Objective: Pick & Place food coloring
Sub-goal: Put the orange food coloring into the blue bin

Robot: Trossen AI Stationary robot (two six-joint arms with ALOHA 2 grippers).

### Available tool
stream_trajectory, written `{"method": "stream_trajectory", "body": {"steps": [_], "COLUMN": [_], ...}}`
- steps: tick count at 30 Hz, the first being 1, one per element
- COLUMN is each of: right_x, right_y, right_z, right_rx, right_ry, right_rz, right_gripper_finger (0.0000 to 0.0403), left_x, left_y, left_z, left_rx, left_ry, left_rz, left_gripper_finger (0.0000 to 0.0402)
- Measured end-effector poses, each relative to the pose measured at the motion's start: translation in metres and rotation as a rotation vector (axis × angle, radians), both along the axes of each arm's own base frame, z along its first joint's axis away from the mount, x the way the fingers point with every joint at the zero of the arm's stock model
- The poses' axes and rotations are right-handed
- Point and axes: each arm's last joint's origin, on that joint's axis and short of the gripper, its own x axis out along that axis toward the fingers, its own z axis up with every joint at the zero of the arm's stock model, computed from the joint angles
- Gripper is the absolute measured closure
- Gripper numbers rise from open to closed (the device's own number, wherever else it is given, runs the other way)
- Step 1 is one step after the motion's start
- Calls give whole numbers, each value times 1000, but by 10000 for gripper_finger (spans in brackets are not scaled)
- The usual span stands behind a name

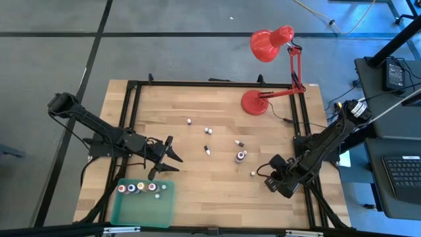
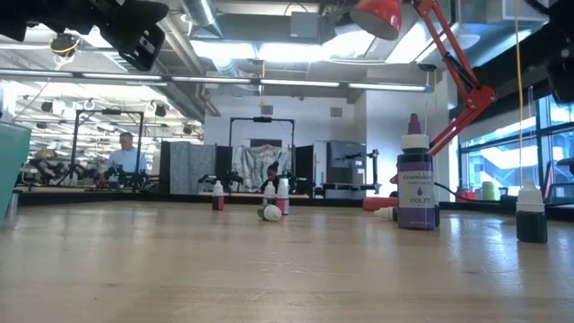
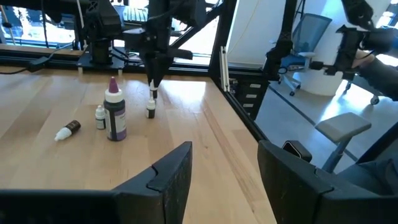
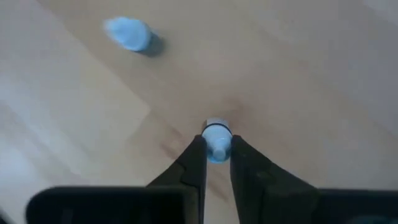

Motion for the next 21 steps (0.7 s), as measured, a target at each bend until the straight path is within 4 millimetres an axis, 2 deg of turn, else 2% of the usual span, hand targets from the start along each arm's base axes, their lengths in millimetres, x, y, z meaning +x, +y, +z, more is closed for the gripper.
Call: {"method": "stream_trajectory", "body": {"steps": [5,10,15,21], "right_x": [6,19,48,108], "right_y": [1,0,-5,-13], "right_z": [33,84,134,167], "right_rx": [-77,-187,-235,-324], "right_ry": [36,-33,-175,-190], "right_rz": [-11,25,127,310], "right_gripper_finger": [351,351,351,351], "left_x": [0,0,0,0], "left_y": [0,0,0,0], "left_z": [0,0,0,0], "left_rx": [0,0,0,0], "left_ry": [0,0,0,1], "left_rz": [0,0,0,0], "left_gripper_finger": [226,224,227,224]}}
